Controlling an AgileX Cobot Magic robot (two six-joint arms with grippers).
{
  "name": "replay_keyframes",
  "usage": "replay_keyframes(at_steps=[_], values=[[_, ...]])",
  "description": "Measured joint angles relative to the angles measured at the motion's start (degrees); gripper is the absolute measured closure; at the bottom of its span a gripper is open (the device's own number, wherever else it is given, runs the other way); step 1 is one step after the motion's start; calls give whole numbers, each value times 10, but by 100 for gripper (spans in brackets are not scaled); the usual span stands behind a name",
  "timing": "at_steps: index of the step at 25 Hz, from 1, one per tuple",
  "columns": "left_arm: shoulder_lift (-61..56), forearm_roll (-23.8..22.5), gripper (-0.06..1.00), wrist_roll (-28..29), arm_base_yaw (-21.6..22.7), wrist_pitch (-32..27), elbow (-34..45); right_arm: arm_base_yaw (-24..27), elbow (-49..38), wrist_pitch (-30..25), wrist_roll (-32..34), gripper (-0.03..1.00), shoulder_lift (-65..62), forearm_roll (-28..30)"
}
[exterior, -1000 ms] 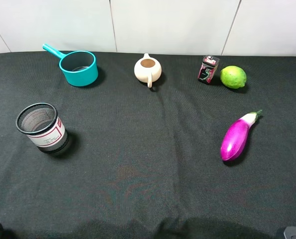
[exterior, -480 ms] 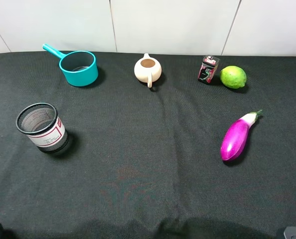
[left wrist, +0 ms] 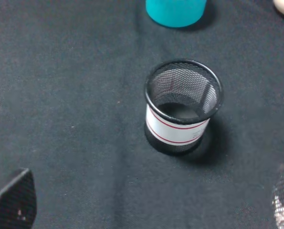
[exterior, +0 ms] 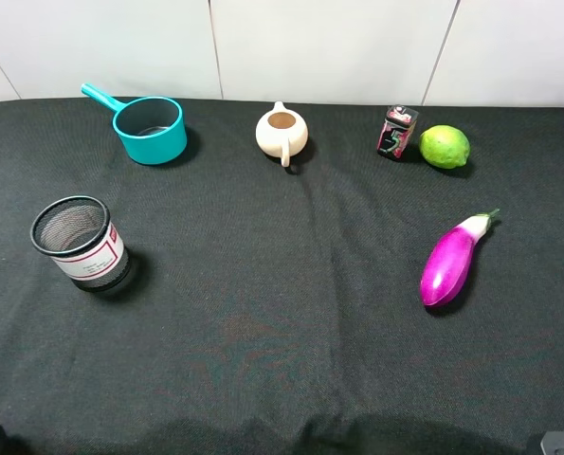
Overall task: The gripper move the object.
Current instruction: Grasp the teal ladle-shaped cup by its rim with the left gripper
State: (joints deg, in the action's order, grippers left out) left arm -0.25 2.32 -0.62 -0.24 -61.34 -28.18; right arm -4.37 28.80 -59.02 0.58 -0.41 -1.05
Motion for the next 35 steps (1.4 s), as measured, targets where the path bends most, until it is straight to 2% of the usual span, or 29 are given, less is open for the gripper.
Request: replay_keyframes(at_steps=[4, 12, 23, 35], values=[[0, 16, -3, 0, 0, -1, 0, 0, 0, 0, 0, 27, 0, 0], [25, 19, -3, 0, 0, -6, -13, 0, 0, 0, 0, 27, 0, 0], [231, 19, -3, 0, 0, -4, -67, 0, 0, 0, 0, 27, 0, 0], [482, 19, -3, -9, 0, 10, -218, 0, 0, 0, 0, 27, 0, 0]])
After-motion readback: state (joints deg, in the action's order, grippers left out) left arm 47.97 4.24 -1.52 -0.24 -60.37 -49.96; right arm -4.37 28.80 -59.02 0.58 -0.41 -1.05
